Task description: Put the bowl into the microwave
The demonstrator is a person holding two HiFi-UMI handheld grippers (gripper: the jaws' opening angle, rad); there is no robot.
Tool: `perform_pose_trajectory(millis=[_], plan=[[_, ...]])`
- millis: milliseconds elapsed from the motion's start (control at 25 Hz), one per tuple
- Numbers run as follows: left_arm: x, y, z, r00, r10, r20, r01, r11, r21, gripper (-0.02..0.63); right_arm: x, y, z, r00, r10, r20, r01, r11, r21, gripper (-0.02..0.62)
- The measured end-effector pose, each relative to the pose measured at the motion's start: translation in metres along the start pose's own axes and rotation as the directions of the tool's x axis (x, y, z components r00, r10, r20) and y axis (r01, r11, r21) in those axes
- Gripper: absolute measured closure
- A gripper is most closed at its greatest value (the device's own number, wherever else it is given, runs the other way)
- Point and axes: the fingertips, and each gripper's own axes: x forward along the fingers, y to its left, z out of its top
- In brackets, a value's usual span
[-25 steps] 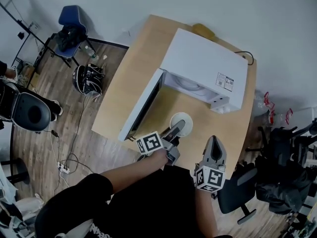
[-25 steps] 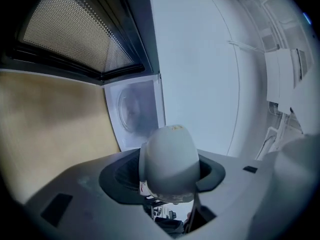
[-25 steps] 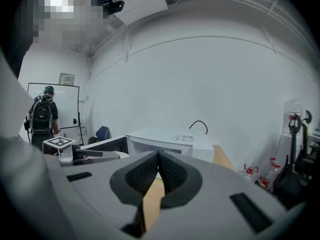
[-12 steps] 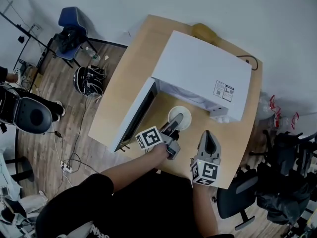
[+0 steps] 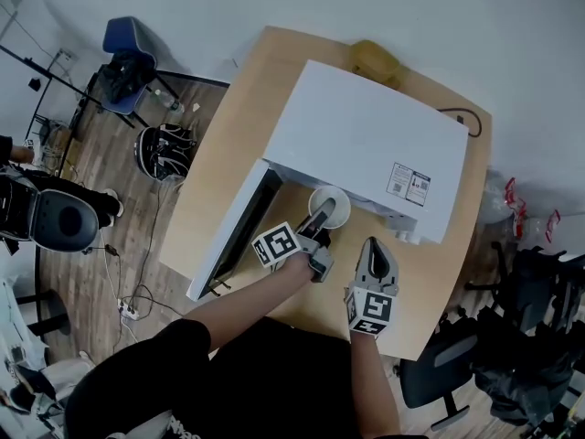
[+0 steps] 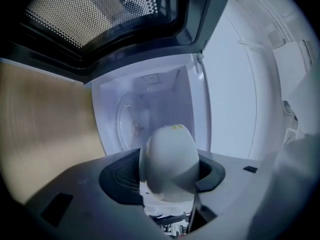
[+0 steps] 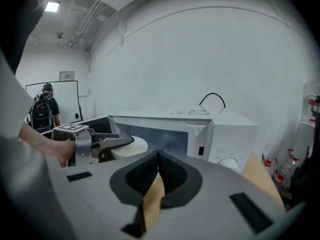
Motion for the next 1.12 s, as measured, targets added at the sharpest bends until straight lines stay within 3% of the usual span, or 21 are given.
perform_pose_trajectory(millis=[200,640,880,1120], plan=[[0.024,0.017,0.008,0.999,0.023,0.035,-0.023,1.000,-0.007,0.373,0.021,-0.011,-0.004,0.999,-0.002,-0.033,0.002,1.000,0.018,0.535],[0.062,0.039,0.015,0.998,0.048,-0.034,-0.046,0.997,0.068,0.373,0.054,-0.015,-0.018,0.995,0.049,-0.085,-0.047,0.999,0.020,0.535],[0.079,0.054,0.026,0.996,0.086,-0.029,-0.085,0.995,0.044,0.373,0.064,-0.017,-0.022,0.998,0.034,-0.061,-0.031,0.999,0.037,0.535],[0.094,0.050,0.036,0.999,0.035,0.013,-0.035,0.999,-0.012,0.373,0.063,-0.024,-0.026,0.999,-0.012,-0.046,0.013,1.000,0.013,0.535]])
